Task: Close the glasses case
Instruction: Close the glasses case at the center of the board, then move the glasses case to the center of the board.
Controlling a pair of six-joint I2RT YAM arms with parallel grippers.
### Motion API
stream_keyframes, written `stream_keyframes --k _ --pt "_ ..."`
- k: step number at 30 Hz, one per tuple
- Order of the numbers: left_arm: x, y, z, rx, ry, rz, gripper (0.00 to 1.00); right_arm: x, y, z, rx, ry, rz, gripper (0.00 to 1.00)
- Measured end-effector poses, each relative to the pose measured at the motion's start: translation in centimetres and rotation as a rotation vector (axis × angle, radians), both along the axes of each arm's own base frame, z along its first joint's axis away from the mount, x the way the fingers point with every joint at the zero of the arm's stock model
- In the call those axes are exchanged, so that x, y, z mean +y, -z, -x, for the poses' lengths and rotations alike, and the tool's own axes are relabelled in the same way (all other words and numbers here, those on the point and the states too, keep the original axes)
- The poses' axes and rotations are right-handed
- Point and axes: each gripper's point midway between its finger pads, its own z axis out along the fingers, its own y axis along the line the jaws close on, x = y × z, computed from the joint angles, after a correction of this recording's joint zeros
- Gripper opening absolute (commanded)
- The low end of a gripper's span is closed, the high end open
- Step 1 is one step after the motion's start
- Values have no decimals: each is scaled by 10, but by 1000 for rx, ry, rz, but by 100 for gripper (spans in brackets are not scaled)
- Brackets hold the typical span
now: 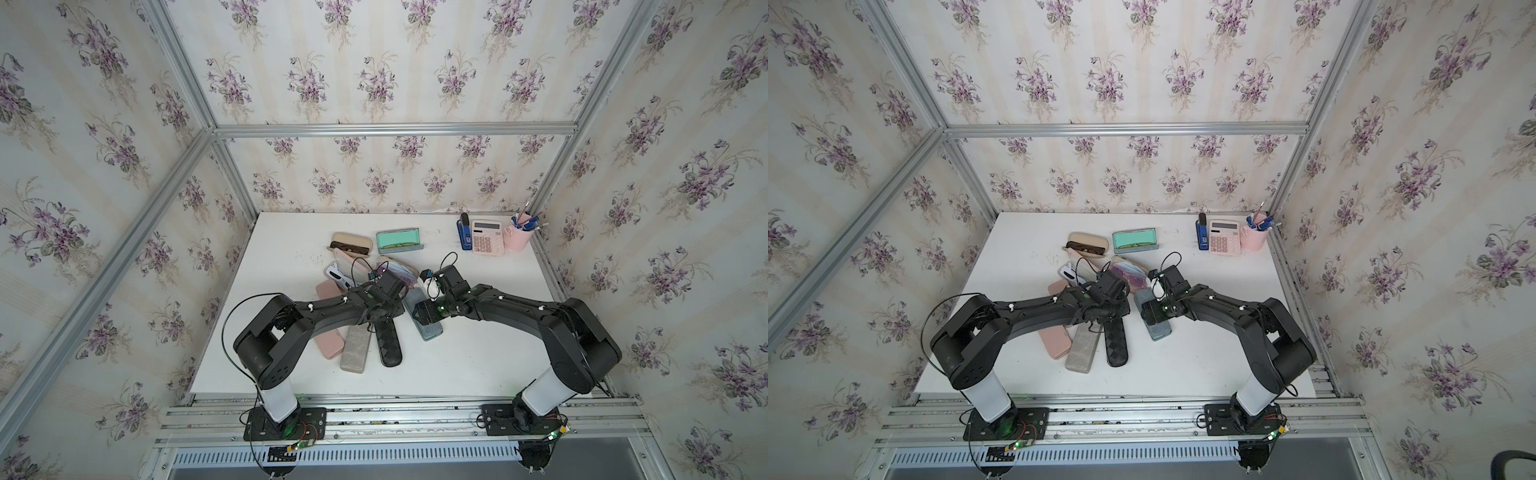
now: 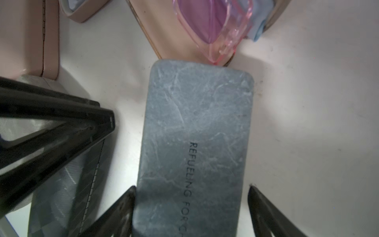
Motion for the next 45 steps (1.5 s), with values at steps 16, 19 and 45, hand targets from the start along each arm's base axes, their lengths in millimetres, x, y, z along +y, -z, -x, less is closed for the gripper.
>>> stream_keyframes --k 16,19,45 --pt "-7 11 -23 23 2 -24 42 -8 6 20 -19 -10 31 68" --pt "-6 13 -29 28 -7 -29 42 -8 7 23 -22 -12 35 66" --pt "-3 5 -37 22 -23 -10 45 -3 9 49 -10 -48 53 68"
